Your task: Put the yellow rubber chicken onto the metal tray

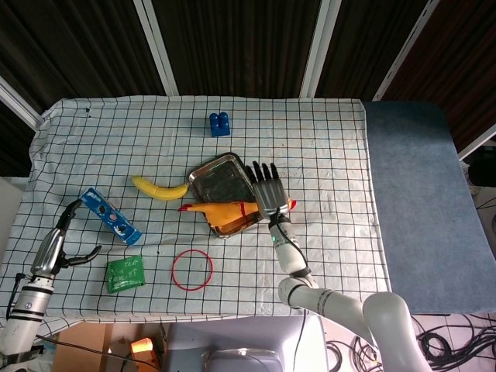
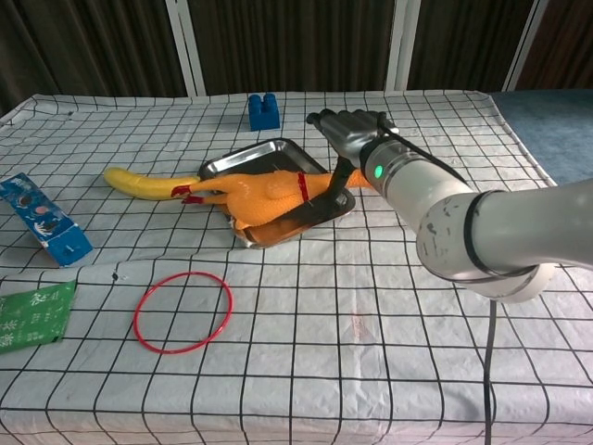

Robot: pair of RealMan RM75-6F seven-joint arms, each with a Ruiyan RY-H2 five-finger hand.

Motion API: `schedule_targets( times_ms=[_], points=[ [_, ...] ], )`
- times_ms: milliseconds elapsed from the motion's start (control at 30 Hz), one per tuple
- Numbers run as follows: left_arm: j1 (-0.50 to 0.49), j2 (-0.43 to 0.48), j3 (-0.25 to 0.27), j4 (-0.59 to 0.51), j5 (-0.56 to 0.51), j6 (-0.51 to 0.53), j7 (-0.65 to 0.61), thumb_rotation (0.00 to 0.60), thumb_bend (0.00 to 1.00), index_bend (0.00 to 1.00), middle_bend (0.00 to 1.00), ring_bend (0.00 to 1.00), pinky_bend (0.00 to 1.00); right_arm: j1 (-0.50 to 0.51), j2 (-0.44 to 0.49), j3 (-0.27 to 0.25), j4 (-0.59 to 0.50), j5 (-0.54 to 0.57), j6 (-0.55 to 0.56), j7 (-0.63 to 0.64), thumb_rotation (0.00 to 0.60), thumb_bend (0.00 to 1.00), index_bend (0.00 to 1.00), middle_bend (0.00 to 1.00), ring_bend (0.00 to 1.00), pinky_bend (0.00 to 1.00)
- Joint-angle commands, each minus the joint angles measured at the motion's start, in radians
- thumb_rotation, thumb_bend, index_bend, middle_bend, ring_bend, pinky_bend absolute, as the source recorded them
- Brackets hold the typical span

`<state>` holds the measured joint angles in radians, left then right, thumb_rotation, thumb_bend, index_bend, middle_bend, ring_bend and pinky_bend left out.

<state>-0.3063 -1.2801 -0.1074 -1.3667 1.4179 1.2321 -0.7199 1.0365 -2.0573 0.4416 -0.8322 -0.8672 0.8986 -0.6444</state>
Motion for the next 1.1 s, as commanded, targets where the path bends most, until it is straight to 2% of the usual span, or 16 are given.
schedule_targets(
  times_ms=[33, 267, 467, 800, 1100],
  points=[
    [-0.006, 0.002, 0.002, 0.001, -0.001, -0.015, -0.003, 0.6, 0.26, 0.0, 0.0, 0.0, 0.1, -0.01, 0.033, -0.011, -0.042, 0.055, -0.005, -0.093, 0.6, 0.0, 0.0, 0.0, 0.0, 0.0],
    [-0.01, 0.009, -0.002, -0.003, -0.011, -0.032, 0.005, 0.6, 0.26, 0.0, 0.0, 0.0, 0.1, 0.012, -0.02, -0.019, 0.051, 0.053, 0.005, -0.085, 0.6, 0.0, 0.0, 0.0, 0.0, 0.0],
    [-0.011, 0.018, -0.001, -0.005, -0.013, -0.043, -0.006, 0.6, 0.27, 0.0, 0.0, 0.0, 0.1, 0.017, -0.005, -0.02, 0.045, 0.063, -0.037, -0.087, 0.6, 0.0, 0.0, 0.0, 0.0, 0.0],
    [-0.008, 0.029, -0.001, -0.015, -0.011, -0.042, -0.012, 0.6, 0.28, 0.0, 0.0, 0.0, 0.1, -0.019, 0.115, -0.041, -0.117, 0.117, -0.083, -0.117, 0.6, 0.0, 0.0, 0.0, 0.0, 0.0],
    [-0.008, 0.036, -0.002, -0.025, -0.014, -0.048, -0.011, 0.6, 0.33, 0.0, 0.0, 0.0, 0.1, -0.068, 0.295, -0.097, -0.337, 0.159, -0.078, -0.151, 0.6, 0.0, 0.0, 0.0, 0.0, 0.0]
  ],
)
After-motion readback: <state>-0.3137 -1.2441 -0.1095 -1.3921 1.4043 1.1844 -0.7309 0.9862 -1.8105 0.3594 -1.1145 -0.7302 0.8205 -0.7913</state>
